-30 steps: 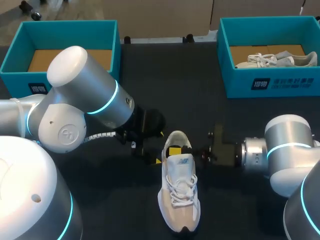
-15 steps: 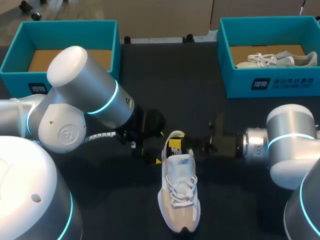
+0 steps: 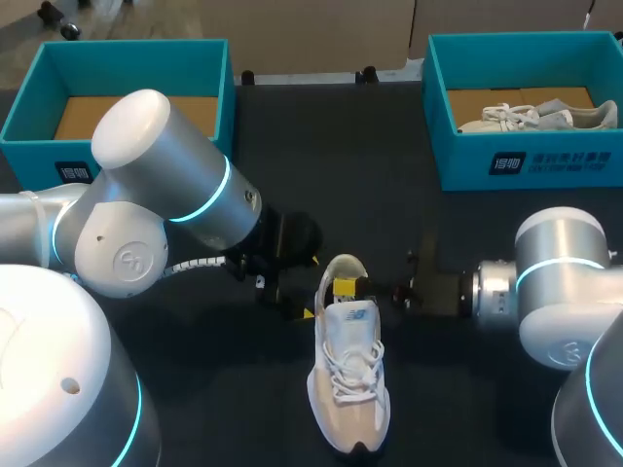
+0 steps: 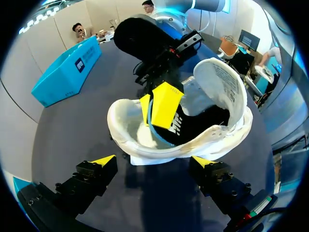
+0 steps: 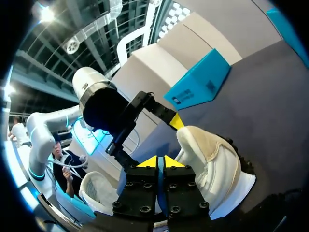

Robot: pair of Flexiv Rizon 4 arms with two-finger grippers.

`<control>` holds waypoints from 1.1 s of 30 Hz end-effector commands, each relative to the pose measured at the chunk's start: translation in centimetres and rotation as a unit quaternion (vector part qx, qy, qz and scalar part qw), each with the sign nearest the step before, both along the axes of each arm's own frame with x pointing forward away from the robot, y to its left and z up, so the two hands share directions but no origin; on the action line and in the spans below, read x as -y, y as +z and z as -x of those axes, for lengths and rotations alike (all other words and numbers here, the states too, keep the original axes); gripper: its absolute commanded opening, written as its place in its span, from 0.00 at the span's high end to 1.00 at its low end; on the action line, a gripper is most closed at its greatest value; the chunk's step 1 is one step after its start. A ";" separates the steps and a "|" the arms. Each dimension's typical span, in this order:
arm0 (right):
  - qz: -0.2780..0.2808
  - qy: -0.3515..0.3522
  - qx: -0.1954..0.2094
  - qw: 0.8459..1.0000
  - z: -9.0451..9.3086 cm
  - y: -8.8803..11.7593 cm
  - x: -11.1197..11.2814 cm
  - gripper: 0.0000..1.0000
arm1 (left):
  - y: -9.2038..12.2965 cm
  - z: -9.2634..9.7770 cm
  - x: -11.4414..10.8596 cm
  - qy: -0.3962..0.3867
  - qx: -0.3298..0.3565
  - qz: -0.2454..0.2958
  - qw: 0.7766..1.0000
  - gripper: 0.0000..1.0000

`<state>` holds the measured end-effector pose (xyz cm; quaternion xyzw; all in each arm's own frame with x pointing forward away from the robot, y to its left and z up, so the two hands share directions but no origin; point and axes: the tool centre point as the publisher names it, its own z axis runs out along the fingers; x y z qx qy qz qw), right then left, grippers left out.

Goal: Take the shoe out of the shoebox, open the shoe tongue, remove and reinsert the insole, then place the shoe into the shoebox

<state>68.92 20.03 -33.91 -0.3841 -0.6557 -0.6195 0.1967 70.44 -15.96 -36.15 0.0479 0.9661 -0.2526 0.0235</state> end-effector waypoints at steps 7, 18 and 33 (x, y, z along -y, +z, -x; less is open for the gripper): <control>0.002 0.002 0.030 1.000 -0.2 2.3 0.7 0.38 | -0.1 0.0 0.0 0.000 0.001 0.001 1.000 0.00; 0.006 0.050 0.039 0.998 -1.5 5.4 1.3 0.43 | 3.2 0.0 -1.7 -0.026 0.020 -0.006 0.999 0.00; 0.031 0.175 -0.047 0.983 -4.2 8.4 4.2 0.41 | 6.5 -3.2 -8.3 0.005 -0.002 -0.034 0.999 0.00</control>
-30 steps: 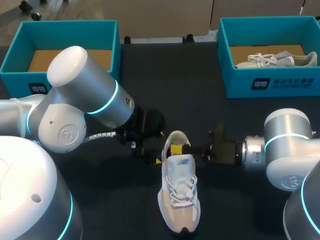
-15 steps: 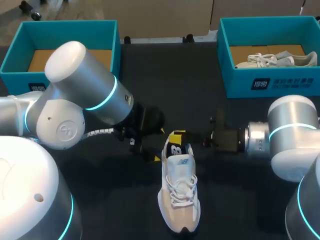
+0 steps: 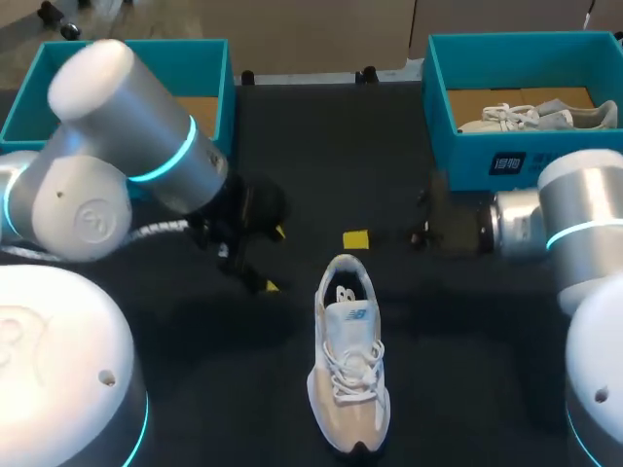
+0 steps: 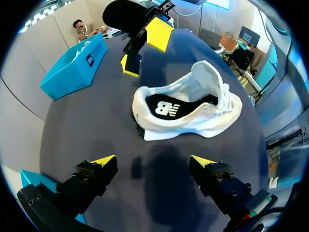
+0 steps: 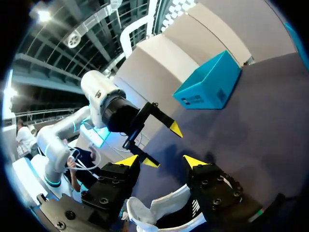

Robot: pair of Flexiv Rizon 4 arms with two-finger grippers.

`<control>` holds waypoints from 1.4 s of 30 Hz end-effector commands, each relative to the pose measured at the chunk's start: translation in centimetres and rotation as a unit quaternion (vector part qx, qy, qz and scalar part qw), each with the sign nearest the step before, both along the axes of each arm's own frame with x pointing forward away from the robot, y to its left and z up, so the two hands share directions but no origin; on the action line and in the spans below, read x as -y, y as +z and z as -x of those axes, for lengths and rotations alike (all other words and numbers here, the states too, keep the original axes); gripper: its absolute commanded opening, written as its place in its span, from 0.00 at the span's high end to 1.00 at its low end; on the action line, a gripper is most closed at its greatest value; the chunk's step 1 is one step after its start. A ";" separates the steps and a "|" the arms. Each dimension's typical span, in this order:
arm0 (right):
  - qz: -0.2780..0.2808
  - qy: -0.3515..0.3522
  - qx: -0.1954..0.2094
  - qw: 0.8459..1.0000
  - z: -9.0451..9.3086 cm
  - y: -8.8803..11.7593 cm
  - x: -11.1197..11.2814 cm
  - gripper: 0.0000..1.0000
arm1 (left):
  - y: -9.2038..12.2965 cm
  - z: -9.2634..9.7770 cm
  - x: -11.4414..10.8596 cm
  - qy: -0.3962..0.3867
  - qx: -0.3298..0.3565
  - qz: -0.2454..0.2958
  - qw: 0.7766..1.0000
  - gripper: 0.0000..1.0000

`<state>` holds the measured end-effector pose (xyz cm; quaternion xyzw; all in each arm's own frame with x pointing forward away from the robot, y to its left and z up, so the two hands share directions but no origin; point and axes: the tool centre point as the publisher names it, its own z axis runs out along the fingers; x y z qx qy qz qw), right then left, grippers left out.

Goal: Take the shoe out of the shoebox, open the shoe tongue, remove and reinsert the insole, then place the shoe into the shoebox

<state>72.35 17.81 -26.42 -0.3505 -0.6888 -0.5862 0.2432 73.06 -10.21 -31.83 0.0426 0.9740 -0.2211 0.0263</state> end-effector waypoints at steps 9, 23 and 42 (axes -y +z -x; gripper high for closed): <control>0.040 0.173 -0.086 0.980 -2.8 3.2 3.2 0.32 | 4.8 -2.6 -6.8 0.019 -0.010 -0.018 1.000 0.00; 0.222 0.071 -0.121 0.965 -4.0 6.6 3.6 0.77 | 7.8 -6.0 -13.2 -0.039 -0.021 -0.091 0.995 0.00; 0.349 -0.100 -0.137 0.922 -2.8 8.8 4.2 1.00 | 9.1 -7.5 -15.5 -0.106 -0.036 -0.101 0.989 0.00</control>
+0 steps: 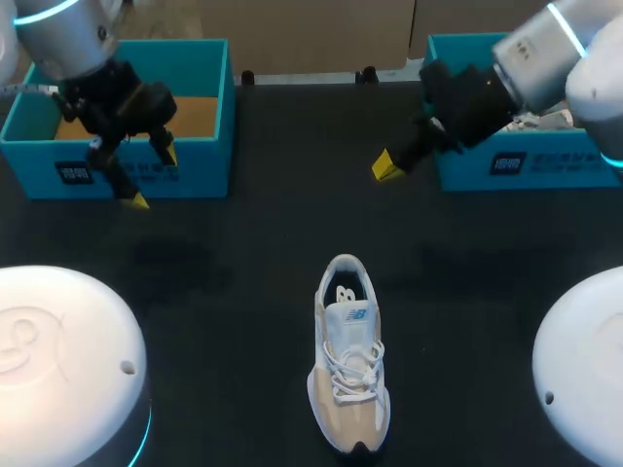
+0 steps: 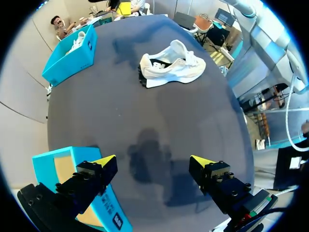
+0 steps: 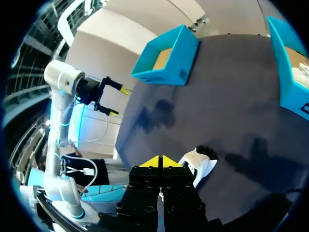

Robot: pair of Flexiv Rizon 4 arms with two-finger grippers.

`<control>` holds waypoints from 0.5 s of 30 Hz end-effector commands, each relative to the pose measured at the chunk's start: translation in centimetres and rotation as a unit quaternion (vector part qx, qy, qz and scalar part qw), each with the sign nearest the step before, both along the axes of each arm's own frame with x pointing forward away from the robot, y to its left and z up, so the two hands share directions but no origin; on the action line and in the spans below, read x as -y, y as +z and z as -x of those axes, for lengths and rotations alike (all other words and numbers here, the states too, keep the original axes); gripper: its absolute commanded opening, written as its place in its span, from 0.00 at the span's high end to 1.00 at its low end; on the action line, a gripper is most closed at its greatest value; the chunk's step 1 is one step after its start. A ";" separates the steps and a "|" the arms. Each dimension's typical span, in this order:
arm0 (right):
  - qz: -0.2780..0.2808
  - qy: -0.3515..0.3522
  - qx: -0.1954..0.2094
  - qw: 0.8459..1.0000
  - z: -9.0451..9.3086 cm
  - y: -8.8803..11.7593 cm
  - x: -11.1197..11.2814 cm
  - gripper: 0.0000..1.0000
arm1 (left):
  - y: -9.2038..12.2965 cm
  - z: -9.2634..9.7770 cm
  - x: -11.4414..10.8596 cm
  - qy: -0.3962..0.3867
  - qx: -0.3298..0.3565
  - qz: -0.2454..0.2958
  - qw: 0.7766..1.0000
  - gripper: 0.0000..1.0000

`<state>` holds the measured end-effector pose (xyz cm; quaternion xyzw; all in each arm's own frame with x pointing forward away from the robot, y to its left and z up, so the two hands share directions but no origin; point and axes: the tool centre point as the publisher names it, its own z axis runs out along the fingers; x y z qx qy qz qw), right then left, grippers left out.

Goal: Take the shoe out of the shoebox, open the shoe tongue, remove and reinsert the insole, then place the shoe into the shoebox

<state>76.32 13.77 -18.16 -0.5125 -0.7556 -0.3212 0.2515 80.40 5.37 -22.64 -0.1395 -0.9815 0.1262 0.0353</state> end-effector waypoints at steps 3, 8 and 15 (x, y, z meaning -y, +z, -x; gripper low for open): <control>0.109 -0.051 0.052 0.991 1.2 0.5 0.1 1.00 | -0.1 -0.1 0.1 -0.001 -0.002 -0.001 1.000 0.00; 0.196 -0.044 0.062 0.978 1.6 0.9 -1.6 1.00 | -0.1 -0.6 -0.2 -0.026 0.012 -0.013 1.000 0.00; 0.306 -0.054 0.060 0.949 3.0 -1.0 -3.5 1.00 | -0.3 -3.1 -2.6 -0.101 0.037 -0.043 0.993 0.00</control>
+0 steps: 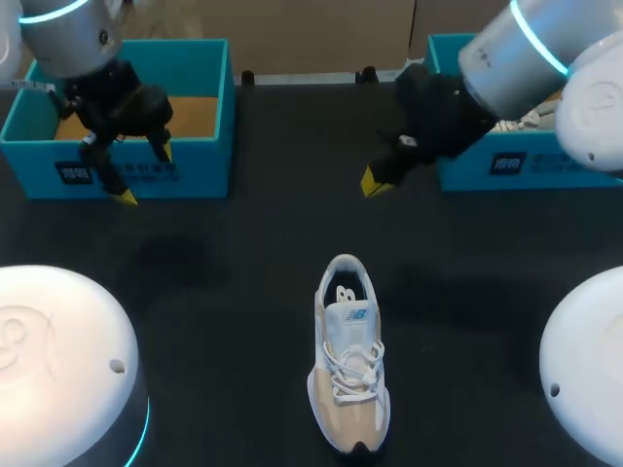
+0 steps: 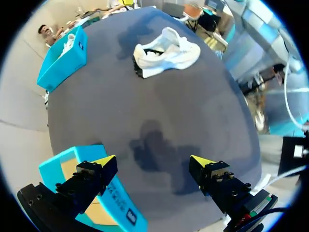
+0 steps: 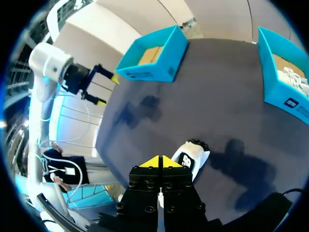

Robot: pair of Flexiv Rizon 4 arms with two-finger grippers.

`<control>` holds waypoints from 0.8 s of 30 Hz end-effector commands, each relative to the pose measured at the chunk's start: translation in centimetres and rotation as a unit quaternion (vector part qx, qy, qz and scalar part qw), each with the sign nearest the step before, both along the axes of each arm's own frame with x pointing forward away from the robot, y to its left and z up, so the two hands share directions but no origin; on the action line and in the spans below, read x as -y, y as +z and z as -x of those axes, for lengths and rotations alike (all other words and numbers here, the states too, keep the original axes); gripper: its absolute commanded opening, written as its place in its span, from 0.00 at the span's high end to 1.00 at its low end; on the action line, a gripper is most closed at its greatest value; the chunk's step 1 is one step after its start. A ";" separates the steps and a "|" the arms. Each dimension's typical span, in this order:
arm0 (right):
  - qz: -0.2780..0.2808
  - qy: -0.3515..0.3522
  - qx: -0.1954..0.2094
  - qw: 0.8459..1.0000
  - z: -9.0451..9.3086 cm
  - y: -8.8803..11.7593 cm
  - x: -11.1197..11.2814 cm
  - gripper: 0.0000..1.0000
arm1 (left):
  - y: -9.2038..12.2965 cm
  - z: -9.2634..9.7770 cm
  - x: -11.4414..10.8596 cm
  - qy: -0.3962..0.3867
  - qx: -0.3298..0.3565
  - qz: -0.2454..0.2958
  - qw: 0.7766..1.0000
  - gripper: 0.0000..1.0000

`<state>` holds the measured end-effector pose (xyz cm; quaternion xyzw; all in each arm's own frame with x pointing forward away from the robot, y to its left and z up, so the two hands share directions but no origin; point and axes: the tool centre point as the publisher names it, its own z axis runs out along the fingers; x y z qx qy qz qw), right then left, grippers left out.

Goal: Take the shoe out of the shoebox, open the shoe tongue, remove and reinsert the insole, then place the shoe into the shoebox

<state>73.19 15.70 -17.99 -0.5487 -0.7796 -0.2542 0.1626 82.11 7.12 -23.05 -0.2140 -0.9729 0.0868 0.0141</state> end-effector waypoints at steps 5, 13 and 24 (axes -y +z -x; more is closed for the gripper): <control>0.254 -0.044 0.006 0.966 0.5 -2.4 -1.9 1.00 | 0.7 -2.0 -2.1 -0.069 0.010 -0.024 0.997 0.00; 0.254 -0.044 0.006 0.966 0.5 -2.4 -1.9 1.00 | 0.5 -2.0 -1.6 -0.083 0.017 -0.027 0.996 0.00; 0.375 -0.097 0.043 0.921 4.5 -5.8 -5.5 1.00 | 0.5 -3.7 -3.3 -0.110 -0.017 -0.009 0.994 0.00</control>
